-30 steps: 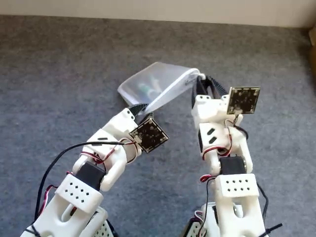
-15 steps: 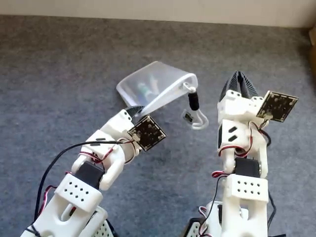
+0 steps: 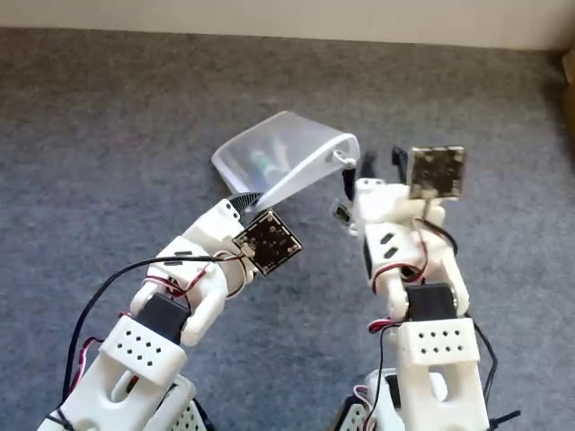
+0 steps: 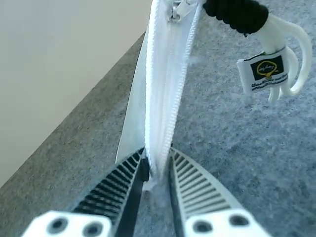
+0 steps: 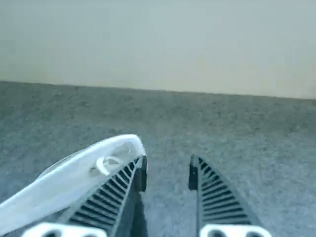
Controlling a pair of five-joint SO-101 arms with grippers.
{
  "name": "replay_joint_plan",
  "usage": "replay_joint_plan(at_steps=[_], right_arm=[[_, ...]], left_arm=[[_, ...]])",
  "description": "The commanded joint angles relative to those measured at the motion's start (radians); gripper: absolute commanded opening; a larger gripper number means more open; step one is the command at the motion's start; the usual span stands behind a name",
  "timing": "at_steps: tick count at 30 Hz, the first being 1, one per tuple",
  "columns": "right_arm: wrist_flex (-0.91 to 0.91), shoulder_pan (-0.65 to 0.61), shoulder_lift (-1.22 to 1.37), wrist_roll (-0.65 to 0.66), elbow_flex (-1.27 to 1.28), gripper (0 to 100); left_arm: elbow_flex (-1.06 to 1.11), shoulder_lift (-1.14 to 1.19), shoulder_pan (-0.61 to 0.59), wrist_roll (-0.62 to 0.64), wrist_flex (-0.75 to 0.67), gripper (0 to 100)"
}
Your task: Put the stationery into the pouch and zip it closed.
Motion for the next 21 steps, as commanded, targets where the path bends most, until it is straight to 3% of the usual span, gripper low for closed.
replay_joint_plan(at_steps=[1,10,15,21], right_arm=[[0.091,-0.062,-0.028,0.015,-0.113,15.6],[0.016,-0.081,-0.015,0.018,-0.105,15.6],[-0.008,-0.074,0.143,0.018,-0.090,15.2],[-0.005,-0.073,0.229,0.098,-0.171,11.5]], left_arm=[[-0.005,-0.013,-0.030,-0.003,-0.008,1],[-0.005,-0.013,-0.028,-0.003,-0.008,1],[-0.005,-0.013,-0.028,-0.002,-0.008,1],[-0.005,-0.013,-0.028,-0.002,-0.008,1]])
